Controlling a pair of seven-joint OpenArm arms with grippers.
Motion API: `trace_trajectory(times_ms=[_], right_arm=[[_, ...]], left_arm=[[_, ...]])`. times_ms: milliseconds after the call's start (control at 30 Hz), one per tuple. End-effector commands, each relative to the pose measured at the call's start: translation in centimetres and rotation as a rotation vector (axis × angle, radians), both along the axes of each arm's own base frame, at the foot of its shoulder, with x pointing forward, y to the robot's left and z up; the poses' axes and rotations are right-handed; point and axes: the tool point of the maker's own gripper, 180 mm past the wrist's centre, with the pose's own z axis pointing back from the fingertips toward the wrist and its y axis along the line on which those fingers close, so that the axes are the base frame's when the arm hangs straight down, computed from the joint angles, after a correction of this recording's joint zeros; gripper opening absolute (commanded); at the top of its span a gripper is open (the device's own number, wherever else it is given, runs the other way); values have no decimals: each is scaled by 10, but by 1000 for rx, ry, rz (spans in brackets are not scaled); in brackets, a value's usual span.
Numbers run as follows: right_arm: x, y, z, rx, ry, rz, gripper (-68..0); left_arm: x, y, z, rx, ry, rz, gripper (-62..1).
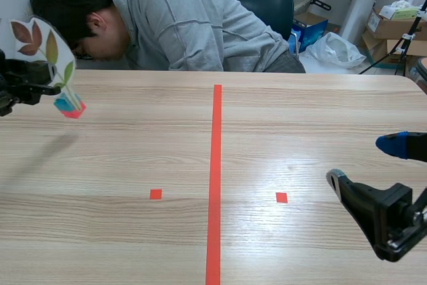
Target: Do the leaf sorting experiment
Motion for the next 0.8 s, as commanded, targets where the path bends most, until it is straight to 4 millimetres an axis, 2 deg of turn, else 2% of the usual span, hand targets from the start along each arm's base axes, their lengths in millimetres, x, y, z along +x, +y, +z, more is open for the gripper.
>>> trace_trajectory(times_ms=[0,133,267,667,767], right_arm=[[5,-1,7,5,-28,-4,-175],[5,-1,7,5,-28,-4,-175],[5,-1,7,5,-28,-4,-175],[5,-1,7,5,-28,-4,-175],[5,-1,7,5,-28,-4,-175]], left_arm=[[4,12,5,-1,-21,33,-569],[3,37,-9,17,-1,118,-569],[5,52,-20,32,24,172,-569],[7,53,-24,27,36,178,-566],[7,53,-24,27,37,178,-510]])
